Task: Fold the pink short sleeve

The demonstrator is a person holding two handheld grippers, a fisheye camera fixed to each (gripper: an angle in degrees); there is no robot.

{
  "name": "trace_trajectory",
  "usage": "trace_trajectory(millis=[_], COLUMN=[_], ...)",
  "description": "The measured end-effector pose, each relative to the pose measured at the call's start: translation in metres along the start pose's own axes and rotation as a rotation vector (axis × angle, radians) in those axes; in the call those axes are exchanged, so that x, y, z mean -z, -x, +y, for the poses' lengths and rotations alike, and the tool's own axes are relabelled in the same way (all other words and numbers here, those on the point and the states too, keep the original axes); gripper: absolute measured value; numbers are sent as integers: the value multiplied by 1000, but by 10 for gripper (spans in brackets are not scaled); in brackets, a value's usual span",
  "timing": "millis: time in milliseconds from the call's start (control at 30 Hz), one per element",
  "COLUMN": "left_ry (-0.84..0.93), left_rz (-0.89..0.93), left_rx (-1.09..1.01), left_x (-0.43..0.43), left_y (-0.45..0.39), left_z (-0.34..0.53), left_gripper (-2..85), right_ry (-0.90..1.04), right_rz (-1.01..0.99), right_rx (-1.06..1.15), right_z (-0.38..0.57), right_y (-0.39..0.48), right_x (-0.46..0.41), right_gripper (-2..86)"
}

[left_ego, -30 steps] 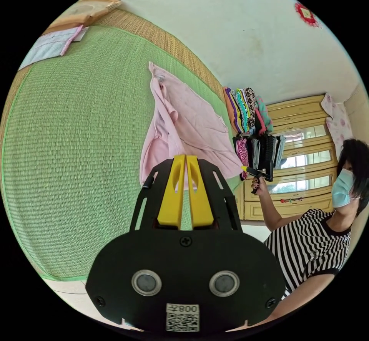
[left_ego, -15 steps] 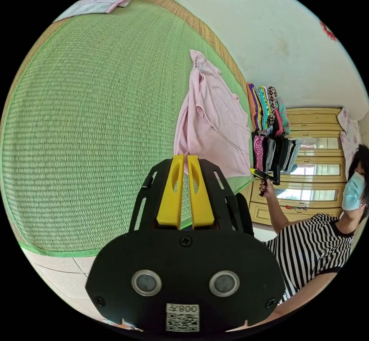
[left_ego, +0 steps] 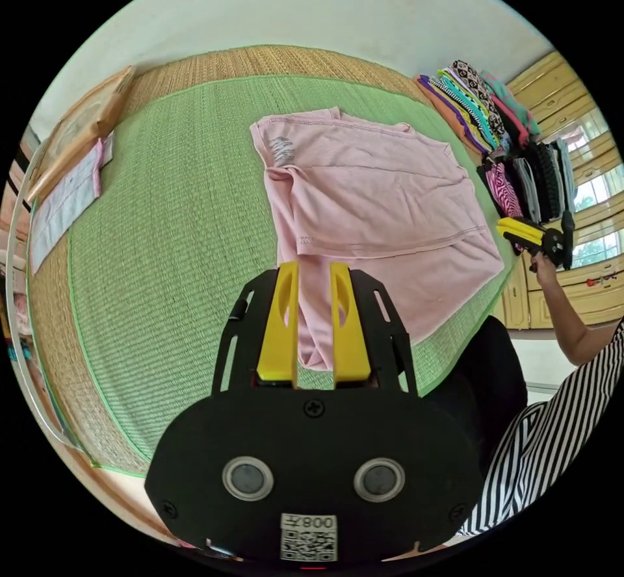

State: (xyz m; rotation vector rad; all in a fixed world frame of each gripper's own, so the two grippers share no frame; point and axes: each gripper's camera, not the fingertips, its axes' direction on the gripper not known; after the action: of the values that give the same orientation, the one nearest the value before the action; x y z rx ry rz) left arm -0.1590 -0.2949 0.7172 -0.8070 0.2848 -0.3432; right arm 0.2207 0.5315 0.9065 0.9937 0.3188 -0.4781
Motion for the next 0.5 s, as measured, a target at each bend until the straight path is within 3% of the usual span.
trace_trajectory(millis=[167,500], left_ry=[53,97], left_rz=[-97,-161], left_rx=[-89,-160], left_x=[-10,-20], left_y=[-30,-64], left_z=[-10,-16], left_gripper=[78,67], right_ry=[47,62], right_rz=[101,131], right_rx=[184,255], right_z=[-19,-37], right_y=[64,123], right_x=[-23,-36], right_gripper=[60,49])
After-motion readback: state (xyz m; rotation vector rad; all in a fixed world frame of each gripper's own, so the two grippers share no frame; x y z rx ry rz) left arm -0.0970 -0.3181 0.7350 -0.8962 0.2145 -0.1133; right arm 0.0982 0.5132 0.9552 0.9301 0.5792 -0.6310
